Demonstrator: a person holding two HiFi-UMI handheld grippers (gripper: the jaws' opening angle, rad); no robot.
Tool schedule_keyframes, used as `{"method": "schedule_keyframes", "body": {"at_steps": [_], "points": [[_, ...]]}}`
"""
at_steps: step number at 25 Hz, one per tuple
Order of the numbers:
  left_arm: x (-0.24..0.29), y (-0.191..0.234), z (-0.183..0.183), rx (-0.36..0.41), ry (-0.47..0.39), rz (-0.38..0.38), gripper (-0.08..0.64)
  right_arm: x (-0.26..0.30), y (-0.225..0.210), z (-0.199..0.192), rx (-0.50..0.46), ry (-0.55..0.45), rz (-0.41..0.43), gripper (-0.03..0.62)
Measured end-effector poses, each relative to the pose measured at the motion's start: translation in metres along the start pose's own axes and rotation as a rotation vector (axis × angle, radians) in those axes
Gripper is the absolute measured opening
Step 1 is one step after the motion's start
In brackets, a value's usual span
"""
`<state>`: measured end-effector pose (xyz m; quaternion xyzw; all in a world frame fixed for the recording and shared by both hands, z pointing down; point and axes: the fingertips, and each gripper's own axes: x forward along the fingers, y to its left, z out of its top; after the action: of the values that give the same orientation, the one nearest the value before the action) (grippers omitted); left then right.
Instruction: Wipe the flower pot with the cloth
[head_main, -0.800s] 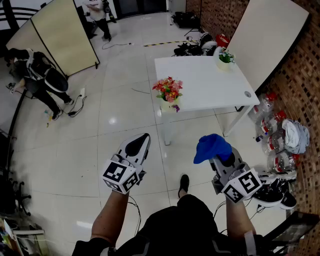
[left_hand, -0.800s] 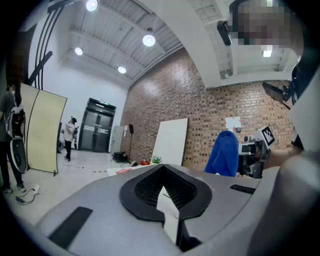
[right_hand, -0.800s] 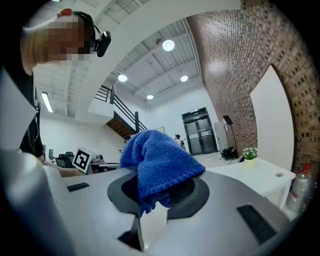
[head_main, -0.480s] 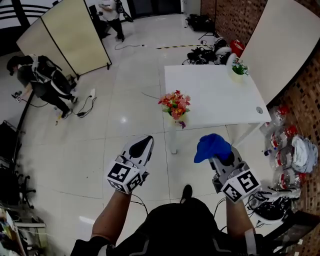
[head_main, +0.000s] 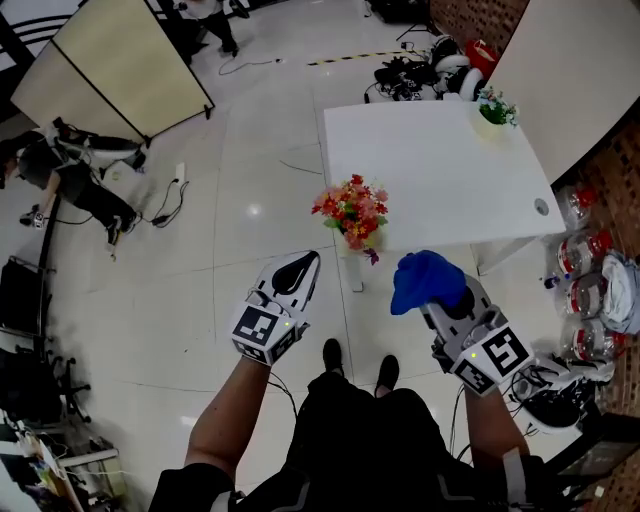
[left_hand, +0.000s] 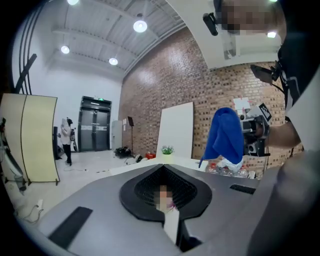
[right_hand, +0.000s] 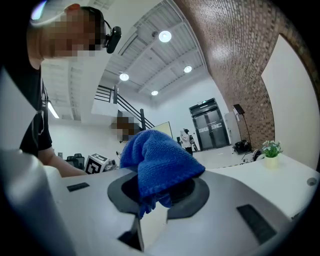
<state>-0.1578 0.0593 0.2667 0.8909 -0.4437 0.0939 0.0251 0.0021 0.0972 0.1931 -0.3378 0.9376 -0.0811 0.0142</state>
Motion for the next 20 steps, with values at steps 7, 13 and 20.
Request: {"method": "schedule_keyframes", "body": {"at_steps": [7, 13, 20], "points": [[0.067, 0.038, -0.059, -0.002, 0.084, -0.142, 0.004, 0.053, -0.016, -0.027, 0.007, 0.026, -0.093, 0.063], [0.116, 0.056, -0.114, -0.023, 0.103, -0.293, 0.005, 0.073, -0.030, -0.059, 0.028, 0.073, -0.244, 0.063], [0.154, 0.056, -0.140, 0.017, 0.114, -0.396, 0.004, 0.088, -0.048, -0.095, 0.093, 0.064, -0.290, 0.063]]}}
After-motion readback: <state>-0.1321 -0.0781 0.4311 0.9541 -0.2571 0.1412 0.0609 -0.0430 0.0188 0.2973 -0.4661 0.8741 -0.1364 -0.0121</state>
